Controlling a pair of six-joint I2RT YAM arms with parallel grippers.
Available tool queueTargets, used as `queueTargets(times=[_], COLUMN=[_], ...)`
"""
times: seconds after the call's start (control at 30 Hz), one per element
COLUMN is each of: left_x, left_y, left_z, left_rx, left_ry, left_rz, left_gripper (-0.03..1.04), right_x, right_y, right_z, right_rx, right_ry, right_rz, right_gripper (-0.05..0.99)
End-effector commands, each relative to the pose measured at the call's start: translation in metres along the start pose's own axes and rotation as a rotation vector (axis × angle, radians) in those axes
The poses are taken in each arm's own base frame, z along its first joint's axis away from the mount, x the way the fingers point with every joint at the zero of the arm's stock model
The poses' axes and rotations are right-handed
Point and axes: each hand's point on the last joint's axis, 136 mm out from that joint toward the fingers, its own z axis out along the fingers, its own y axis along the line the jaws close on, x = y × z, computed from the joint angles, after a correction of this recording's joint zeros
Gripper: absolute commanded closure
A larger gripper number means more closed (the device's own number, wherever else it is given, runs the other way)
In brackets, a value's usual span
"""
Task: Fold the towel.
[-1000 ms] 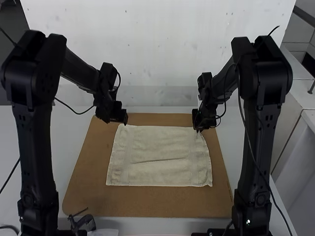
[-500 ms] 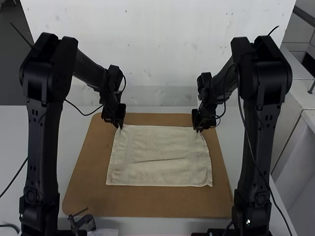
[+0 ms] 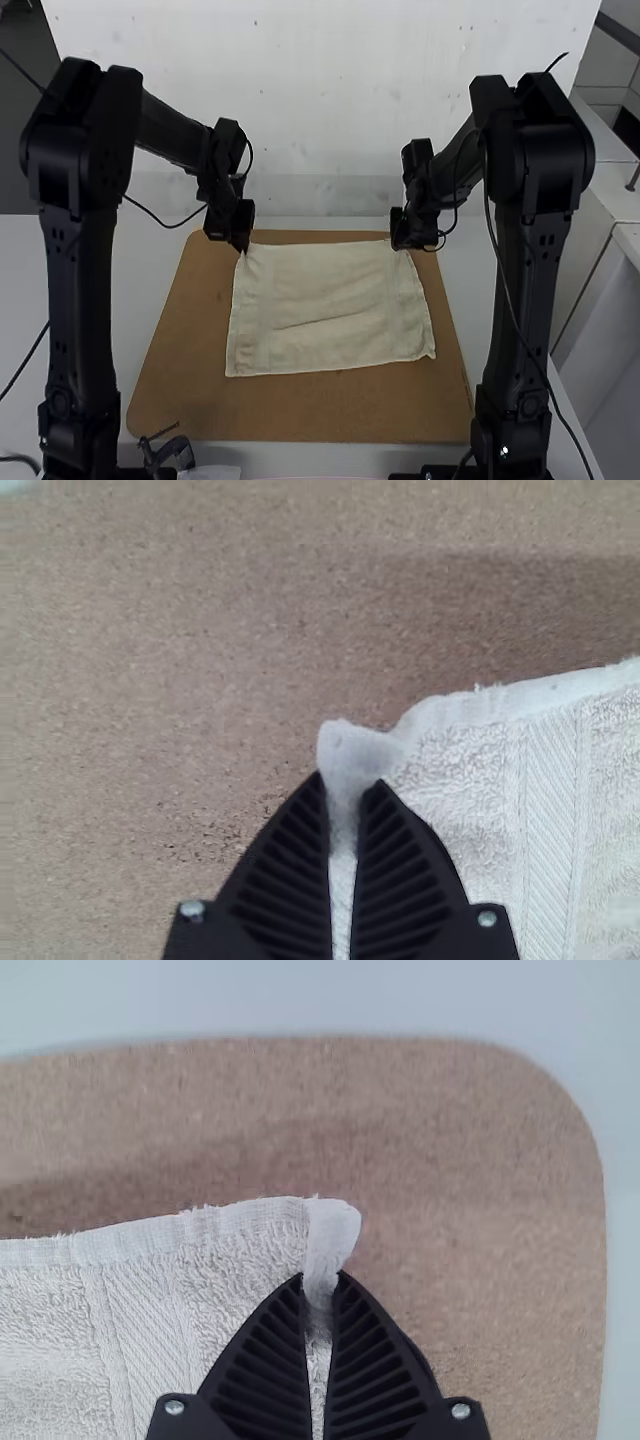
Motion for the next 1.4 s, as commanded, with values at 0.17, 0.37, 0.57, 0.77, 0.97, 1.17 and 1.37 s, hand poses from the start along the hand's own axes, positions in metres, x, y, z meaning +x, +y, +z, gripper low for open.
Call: queueTargets(times=[0.17, 0.37, 0.57, 0.77, 0.97, 1.17, 1.37], left_x=[-0.041, -0.051, -0.047, -0.011, 0.025, 0.065, 0.085], left_y=[0.008, -0.004, -0.011, -0.007, -0.006, -0.013, -0.016], left_z=[-0.07, -0.097, -0.104, -0.108, -0.113, -0.112, -0.125], left_rx=[-0.013, -0.009, -0.019, -0.024, -0.019, -0.007, 0.009], left_ry=[-0.183, -0.25, -0.259, -0.211, -0.185, -0.152, -0.167], left_rz=[-0.059, -0.049, -0.032, -0.022, -0.01, 0.032, 0.053], left_gripper=[0.99, 0.99, 0.99, 0.99, 0.99, 0.99, 0.99], right_x=[-0.055, -0.064, -0.062, -0.043, -0.016, 0.019, 0.04], right_y=[-0.003, -0.007, -0.007, -0.005, -0.005, -0.005, -0.003], right_z=[-0.041, -0.058, -0.069, -0.079, -0.087, -0.1, -0.123], right_rx=[0.022, 0.015, 0.008, -0.013, -0.029, -0.046, -0.057], right_ry=[-0.192, -0.255, -0.279, -0.261, -0.209, -0.171, -0.165], right_rz=[0.058, 0.066, 0.051, -0.011, -0.03, -0.067, -0.111], right_gripper=[0.92, 0.92, 0.92, 0.92, 0.92, 0.92, 0.92])
